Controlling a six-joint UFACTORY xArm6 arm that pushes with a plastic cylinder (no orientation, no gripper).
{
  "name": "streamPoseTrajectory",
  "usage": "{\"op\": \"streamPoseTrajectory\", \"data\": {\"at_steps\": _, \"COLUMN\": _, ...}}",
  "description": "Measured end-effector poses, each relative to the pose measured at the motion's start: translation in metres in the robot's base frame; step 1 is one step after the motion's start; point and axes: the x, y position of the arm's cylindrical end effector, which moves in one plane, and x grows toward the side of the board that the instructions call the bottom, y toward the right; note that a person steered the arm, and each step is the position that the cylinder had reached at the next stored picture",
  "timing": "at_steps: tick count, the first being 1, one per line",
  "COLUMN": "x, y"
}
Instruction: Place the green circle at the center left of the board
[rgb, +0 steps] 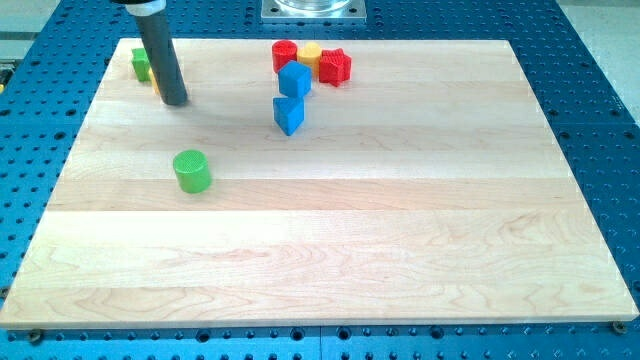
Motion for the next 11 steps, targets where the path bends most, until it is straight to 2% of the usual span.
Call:
{"op": "streamPoseTrajectory", "data": {"at_steps": 1, "x": 0.003, "y": 0.0}}
{"op": "streamPoseTrajectory", "data": {"at_steps": 2, "x": 0.06, "y": 0.027}}
{"op": "streamPoseTrajectory", "data": {"at_steps": 4, "x": 0.147, "y": 0.154}}
{"op": "streamPoseTrajectory", "data": {"at_steps": 5, "x": 0.169, "y": 0.114}}
{"op": "streamPoseTrajectory", "data": {"at_steps": 6, "x": 0.135, "y": 0.051}}
{"op": "streamPoseTrajectory", "data": {"at_steps": 8, "x": 0.149, "y": 0.025}}
{"op": "streamPoseTrajectory", "data": {"at_steps": 9, "x": 0.121, "y": -0.017}}
{"op": "streamPoseTrajectory", "data": {"at_steps": 10, "x": 0.119, "y": -0.026}}
{"op": "streamPoseTrajectory", "data": {"at_steps": 11, "x": 0.145, "y": -0.057}}
